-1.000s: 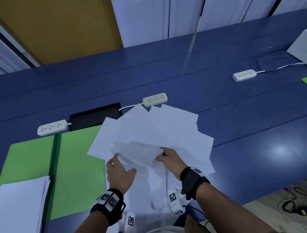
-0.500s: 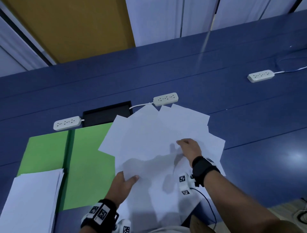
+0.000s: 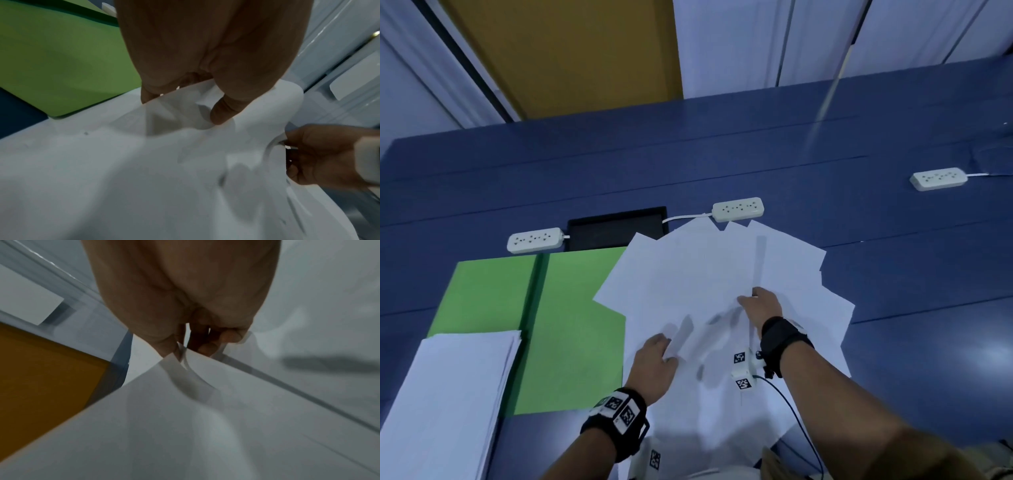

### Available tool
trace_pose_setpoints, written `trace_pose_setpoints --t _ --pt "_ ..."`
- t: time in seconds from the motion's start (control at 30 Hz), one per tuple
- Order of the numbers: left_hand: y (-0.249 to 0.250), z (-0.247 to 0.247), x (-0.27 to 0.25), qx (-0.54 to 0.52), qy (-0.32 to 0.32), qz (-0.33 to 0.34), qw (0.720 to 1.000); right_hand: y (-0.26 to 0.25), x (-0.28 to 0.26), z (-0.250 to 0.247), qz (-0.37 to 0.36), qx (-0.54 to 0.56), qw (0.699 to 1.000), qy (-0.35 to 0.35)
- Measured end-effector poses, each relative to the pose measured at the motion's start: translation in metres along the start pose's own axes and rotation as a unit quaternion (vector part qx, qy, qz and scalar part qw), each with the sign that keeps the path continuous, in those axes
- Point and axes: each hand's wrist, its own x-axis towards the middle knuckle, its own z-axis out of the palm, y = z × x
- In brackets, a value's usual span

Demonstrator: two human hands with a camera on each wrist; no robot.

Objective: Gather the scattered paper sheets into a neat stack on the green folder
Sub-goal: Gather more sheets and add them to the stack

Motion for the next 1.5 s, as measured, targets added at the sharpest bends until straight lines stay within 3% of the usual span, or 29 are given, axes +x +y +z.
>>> trace_pose_setpoints --t 0.13,0.23,0.5,0.77,0.9,1.03,1.13,1.27,1.37,1.5 --pt "-0.007 -0.007 -0.008 -0.164 0.01 -0.053 0.985 0.006 -0.023 -0.015 0.003 0.143 0.987 -0.072" --pt "-0.01 -0.014 -0.01 -0.218 0.031 -0.041 0.975 0.016 -0.039 -0.035 0.013 0.207 0.971 -0.117" --pt "0.013 -0.028 -0.001 -0.243 -0.023 0.029 0.969 0.042 -0.066 -0.067 -0.054 0.13 0.983 -0.117" --pt "0.059 -0.041 0.005 -0.363 -0.089 -0.034 0.927 0.043 -0.087 -0.073 -0.033 0.094 0.963 -0.25" --pt "0.046 -0.032 0.014 -0.407 -0.066 -0.087 0.907 0.043 -0.093 -0.079 -0.031 0.164 0.953 -0.253" --pt "0.031 -0.021 0.008 -0.481 -0.079 -0.141 0.861 0.045 -0.092 -0.082 -0.026 0.234 0.943 -0.236" --pt "0.03 -0.012 0.001 -0.471 -0.119 -0.115 0.866 0.051 -0.092 -0.081 -0.016 0.227 0.945 -0.235" --pt "0.033 -0.003 0.003 -0.396 -0.008 -0.048 0.917 0.043 -0.095 -0.085 -0.019 0.289 0.941 -0.173" --pt "0.031 0.004 0.013 -0.369 0.089 -0.046 0.924 0.044 -0.089 -0.086 -0.064 0.242 0.957 -0.15" --pt "0.03 0.007 0.024 -0.355 0.122 -0.046 0.926 0.046 -0.073 -0.073 -0.063 0.149 0.976 -0.144"
